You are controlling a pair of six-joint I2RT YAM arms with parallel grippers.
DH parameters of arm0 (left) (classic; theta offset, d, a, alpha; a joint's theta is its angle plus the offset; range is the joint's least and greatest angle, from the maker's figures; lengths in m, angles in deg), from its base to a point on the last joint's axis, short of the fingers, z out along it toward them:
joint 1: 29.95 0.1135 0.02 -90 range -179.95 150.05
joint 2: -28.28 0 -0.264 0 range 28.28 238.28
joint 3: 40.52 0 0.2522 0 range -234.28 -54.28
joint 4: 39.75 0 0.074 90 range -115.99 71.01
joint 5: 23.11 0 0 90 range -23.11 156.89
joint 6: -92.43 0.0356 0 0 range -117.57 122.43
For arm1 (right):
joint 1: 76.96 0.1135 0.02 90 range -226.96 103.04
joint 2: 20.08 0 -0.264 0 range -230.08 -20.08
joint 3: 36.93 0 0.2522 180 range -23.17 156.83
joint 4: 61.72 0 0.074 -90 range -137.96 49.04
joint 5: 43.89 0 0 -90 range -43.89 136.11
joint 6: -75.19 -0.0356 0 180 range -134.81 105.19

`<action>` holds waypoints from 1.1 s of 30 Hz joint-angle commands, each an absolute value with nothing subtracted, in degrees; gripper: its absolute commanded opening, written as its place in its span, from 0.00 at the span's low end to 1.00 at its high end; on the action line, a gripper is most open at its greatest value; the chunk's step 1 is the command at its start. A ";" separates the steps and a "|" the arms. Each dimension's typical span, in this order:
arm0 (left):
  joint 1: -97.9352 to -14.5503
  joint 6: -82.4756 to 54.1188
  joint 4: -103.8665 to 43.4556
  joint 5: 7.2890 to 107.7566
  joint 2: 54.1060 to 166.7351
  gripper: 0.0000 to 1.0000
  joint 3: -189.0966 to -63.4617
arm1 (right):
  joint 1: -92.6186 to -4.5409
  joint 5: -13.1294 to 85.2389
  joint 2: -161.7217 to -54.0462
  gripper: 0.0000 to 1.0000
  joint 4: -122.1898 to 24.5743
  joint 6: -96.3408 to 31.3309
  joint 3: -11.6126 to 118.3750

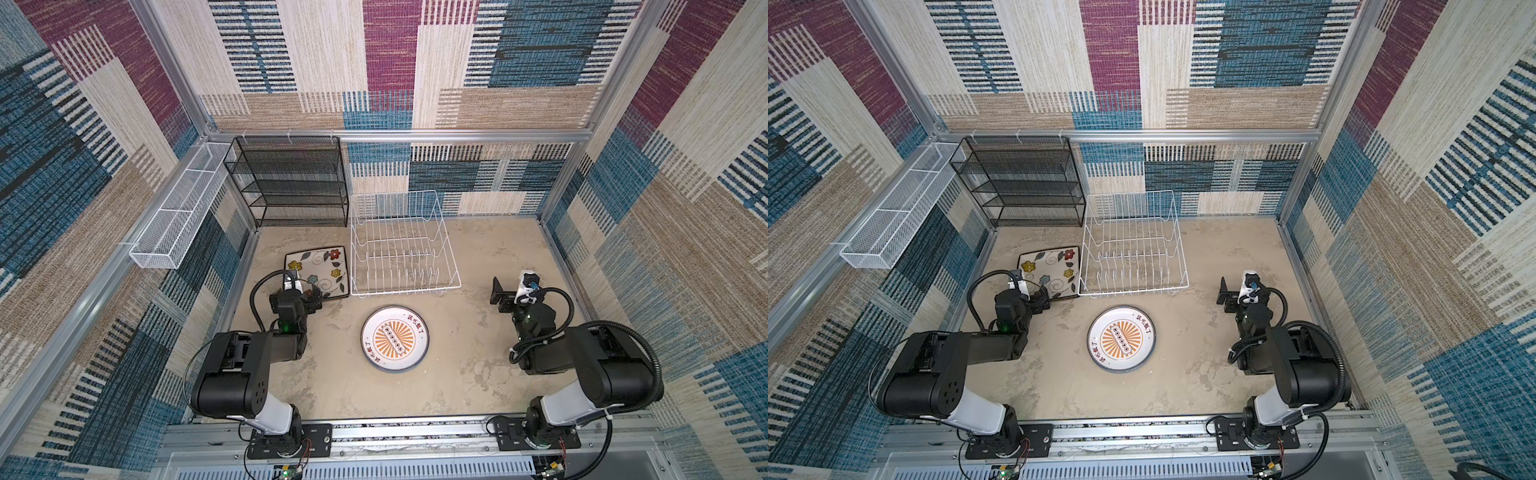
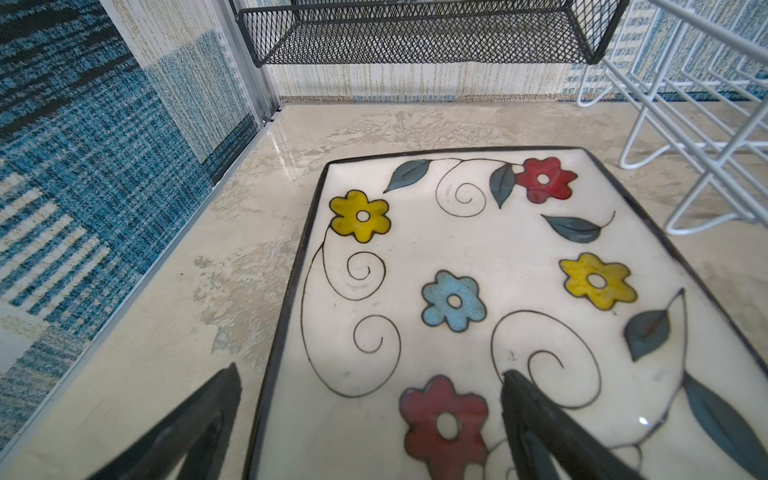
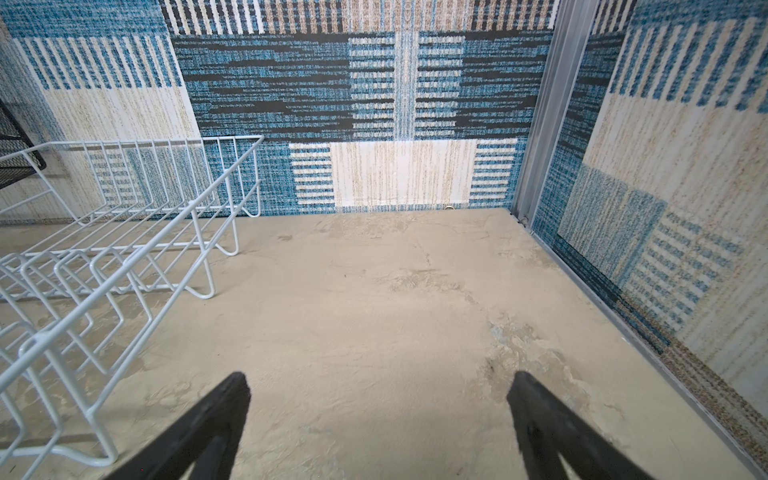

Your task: Unload the plates from the dish rack

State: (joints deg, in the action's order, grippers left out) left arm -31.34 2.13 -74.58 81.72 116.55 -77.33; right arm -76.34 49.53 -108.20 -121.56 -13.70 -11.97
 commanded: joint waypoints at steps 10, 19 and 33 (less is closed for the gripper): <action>-30.92 0.76 -74.59 80.91 116.37 1.00 -77.69 | -76.35 49.32 -108.24 0.99 -122.84 -13.93 -11.77; -30.96 0.71 -74.40 80.84 116.31 0.99 -77.79 | -76.43 49.27 -108.24 0.99 -122.75 -13.93 -11.68; -30.92 0.71 -74.42 80.78 116.30 1.00 -77.75 | -76.85 48.22 -108.15 0.99 -122.23 -14.13 -11.40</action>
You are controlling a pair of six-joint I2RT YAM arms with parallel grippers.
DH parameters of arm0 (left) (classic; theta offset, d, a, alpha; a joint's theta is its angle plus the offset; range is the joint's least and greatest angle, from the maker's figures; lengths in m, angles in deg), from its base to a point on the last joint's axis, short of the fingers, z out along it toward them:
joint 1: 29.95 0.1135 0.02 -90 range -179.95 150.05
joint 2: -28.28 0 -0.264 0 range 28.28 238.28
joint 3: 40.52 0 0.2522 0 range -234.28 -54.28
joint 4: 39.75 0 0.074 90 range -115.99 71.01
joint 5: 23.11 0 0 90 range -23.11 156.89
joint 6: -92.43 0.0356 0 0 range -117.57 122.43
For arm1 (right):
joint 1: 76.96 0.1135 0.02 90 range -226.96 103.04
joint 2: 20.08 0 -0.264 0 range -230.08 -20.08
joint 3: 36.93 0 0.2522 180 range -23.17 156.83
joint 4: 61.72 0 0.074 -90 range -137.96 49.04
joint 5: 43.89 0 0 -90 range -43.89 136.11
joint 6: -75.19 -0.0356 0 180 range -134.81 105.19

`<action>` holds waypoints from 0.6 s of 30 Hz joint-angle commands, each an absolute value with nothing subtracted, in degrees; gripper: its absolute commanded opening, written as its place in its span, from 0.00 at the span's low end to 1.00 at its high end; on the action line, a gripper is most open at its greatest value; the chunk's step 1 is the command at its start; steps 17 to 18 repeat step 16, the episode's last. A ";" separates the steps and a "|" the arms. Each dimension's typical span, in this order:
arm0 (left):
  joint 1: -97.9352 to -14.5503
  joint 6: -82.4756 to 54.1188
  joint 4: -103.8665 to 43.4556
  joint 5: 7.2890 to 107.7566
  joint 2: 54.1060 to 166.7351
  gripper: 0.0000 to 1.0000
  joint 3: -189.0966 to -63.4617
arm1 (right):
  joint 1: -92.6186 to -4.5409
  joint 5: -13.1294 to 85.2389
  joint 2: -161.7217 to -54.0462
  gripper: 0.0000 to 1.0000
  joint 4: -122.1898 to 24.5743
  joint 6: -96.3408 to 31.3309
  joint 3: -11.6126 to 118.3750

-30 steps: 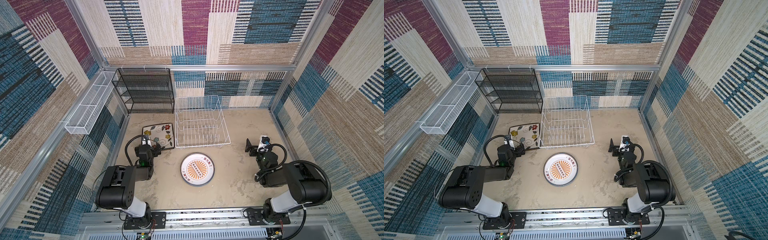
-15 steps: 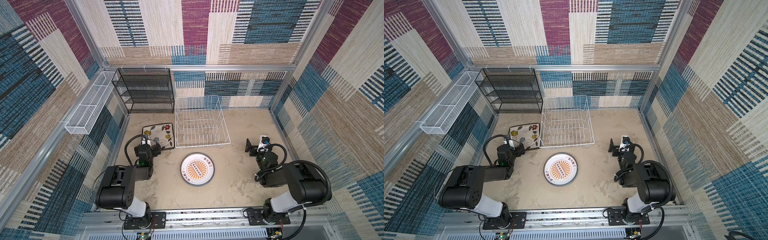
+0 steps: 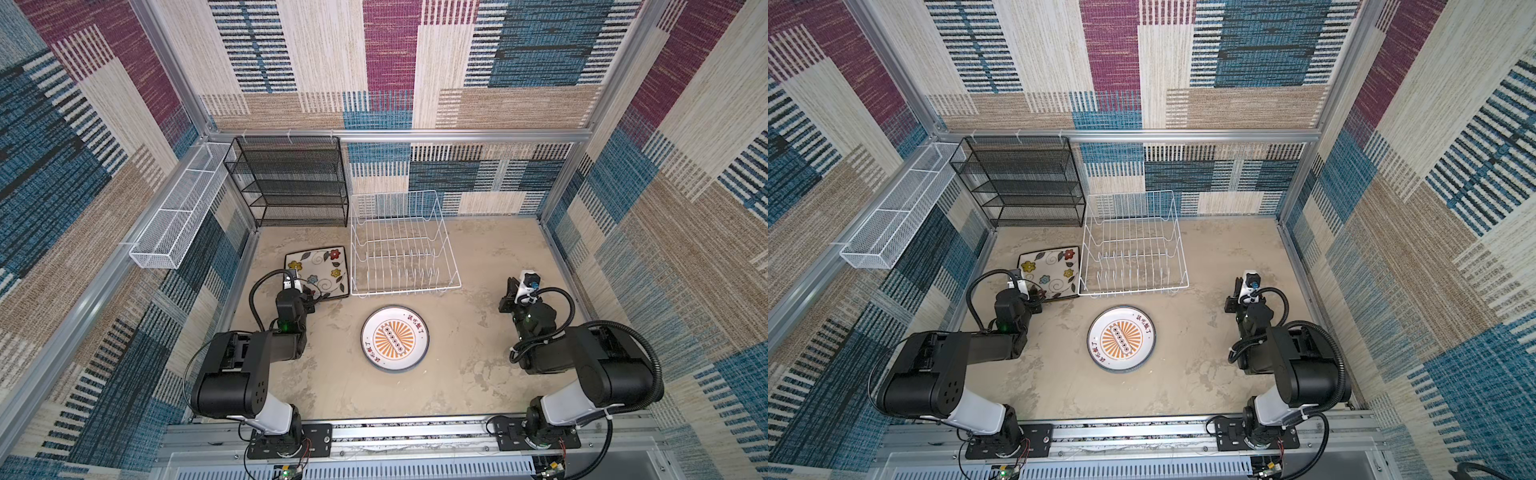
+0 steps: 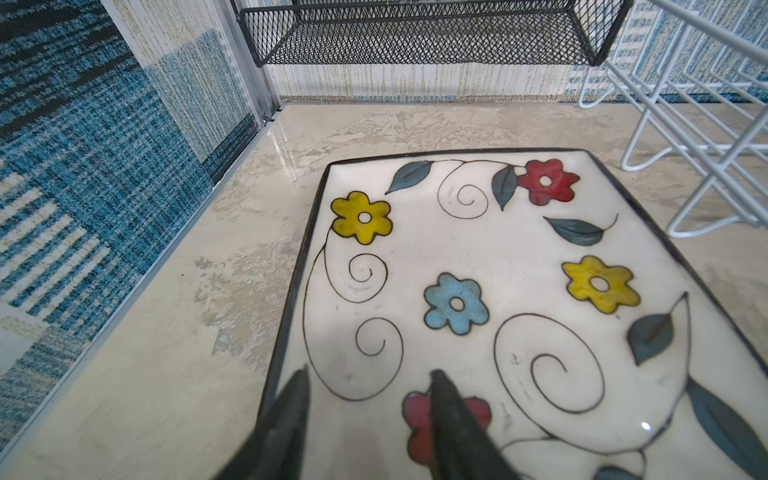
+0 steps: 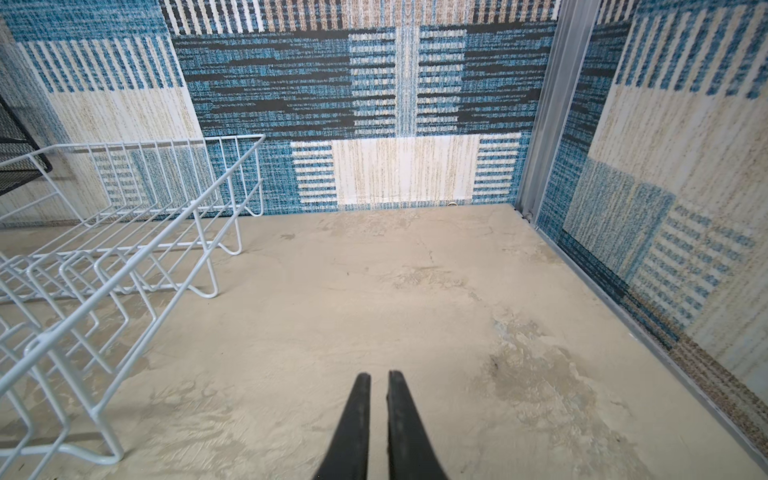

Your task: Unload the plates from the dish rack

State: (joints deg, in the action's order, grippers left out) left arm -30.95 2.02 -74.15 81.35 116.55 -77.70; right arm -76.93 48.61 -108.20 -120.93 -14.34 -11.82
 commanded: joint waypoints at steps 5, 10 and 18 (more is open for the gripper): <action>-30.91 0.73 -74.46 80.79 116.33 1.00 -77.74 | -76.87 48.16 -108.15 0.99 -122.20 -14.11 -11.47; -30.97 0.76 -74.34 80.82 116.35 1.00 -77.79 | -76.87 48.22 -108.15 0.99 -122.22 -14.12 -11.44; -30.79 0.58 -73.94 80.22 116.61 1.00 -78.11 | -76.87 48.21 -108.23 0.99 -122.14 -14.10 -11.39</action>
